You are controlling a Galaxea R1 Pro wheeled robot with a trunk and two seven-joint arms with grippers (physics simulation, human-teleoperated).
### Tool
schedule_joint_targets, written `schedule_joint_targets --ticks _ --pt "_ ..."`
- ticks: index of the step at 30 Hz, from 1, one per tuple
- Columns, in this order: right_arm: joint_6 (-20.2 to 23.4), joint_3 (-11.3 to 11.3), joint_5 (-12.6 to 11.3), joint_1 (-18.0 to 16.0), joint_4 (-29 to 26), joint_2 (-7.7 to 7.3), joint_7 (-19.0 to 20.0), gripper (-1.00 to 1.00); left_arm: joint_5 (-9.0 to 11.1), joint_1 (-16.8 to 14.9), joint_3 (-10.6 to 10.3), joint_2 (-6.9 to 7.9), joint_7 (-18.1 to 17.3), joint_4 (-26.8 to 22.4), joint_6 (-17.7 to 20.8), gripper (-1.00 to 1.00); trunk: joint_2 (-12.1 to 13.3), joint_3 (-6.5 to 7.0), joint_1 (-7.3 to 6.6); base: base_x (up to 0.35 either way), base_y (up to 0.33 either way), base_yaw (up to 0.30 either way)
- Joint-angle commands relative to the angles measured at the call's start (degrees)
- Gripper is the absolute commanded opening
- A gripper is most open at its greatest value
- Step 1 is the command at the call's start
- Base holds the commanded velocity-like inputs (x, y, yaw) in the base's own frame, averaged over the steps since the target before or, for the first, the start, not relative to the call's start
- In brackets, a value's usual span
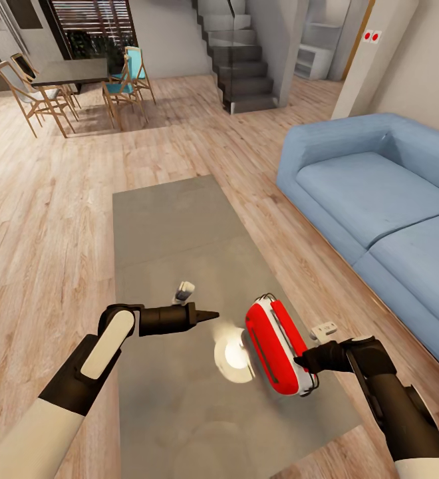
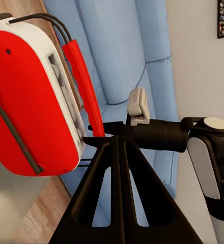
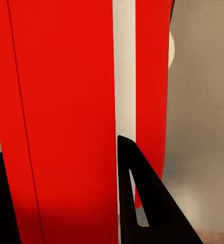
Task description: Turn on the radio receiver that's on the table in the living room.
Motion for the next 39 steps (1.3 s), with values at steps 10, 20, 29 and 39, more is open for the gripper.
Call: schedule_joint_targets --ticks 10,20,29,39 --pt "0.9 -0.3 0.8 0.6 -0.4 0.0 0.4 -1.0 -0.6 0.0 0.1 0.26 0.1 0.3 -0.1 -1.0 0.0 0.0 0.0 0.0 0.0 0.0" --pt "-0.3 -0.4 1.6 0.8 -0.5 0.02 -0.1 -1.0 -1.8 0.0 0.1 0.23 0.1 0.3 -0.1 -1.0 0.0 0.0 0.0 0.0 0.0 0.0" --pt "-3.1 -2.9 2.4 0.9 -0.8 0.25 -0.4 -1.0 -1.8 0.0 0.1 0.22 0.1 0.3 -0.1 -1.0 0.0 0.0 0.0 0.0 0.0 0.0" --pt "-16.4 -7.1 -0.1 1.2 -1.2 3.23 -2.9 -1.0 -1.8 0.0 0.1 0.24 0.1 0.3 -0.1 -1.0 0.0 0.0 0.0 0.0 0.0 0.0"
